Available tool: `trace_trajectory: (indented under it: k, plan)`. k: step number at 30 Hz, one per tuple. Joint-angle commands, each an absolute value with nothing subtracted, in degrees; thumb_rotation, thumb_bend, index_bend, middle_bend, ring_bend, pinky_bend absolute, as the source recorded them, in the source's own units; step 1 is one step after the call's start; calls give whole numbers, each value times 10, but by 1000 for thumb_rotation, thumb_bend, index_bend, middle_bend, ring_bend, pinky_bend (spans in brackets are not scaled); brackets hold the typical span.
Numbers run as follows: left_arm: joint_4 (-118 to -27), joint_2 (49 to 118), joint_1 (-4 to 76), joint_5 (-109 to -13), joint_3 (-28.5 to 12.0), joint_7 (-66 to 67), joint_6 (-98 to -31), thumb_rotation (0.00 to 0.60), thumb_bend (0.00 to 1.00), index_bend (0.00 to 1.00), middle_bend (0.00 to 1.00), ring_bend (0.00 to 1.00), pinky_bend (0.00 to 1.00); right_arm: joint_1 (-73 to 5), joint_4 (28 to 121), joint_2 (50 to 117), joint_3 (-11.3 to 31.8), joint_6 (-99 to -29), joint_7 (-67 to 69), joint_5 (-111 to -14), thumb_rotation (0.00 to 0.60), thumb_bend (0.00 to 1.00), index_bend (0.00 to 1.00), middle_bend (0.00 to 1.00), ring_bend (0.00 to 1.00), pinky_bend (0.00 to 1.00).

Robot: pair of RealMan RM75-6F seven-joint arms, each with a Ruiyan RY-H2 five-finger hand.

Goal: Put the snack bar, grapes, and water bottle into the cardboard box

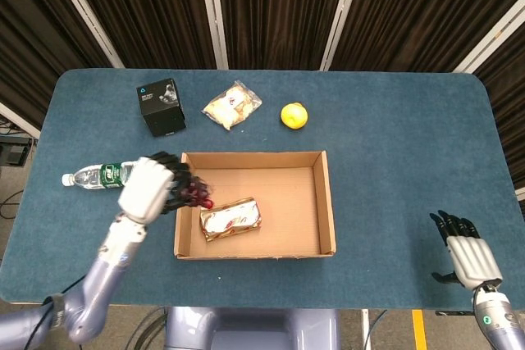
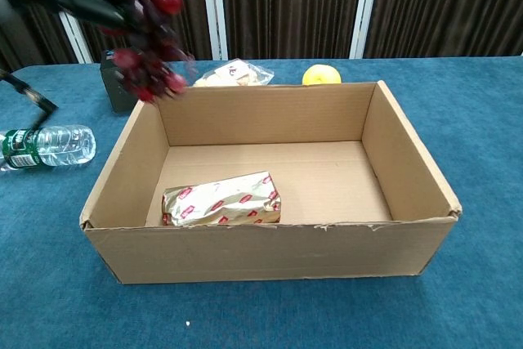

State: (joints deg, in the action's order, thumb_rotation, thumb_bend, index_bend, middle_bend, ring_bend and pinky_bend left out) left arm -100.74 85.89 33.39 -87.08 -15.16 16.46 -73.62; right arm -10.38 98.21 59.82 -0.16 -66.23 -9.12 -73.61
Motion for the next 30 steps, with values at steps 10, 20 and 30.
trace_trajectory:
  k: [10,20,30]
  plan:
    - [-1069,786,372,-728,-99,230,-553,600,0,0,0,0,115,-96,975,590,-4,-671,-78,-744,600,8,0,0,0,0]
    - [-1149,664,324,-775,-76,131,-585,600,0,0,0,0,84,-100,980,606,-5,-670,-117,-734,600,12,0,0,0,0]
    - [-1060,583,211,-809,-49,38,-731,600,0,0,0,0,94,-102,986,614,-10,-666,-133,-735,600,12,0,0,0,0]
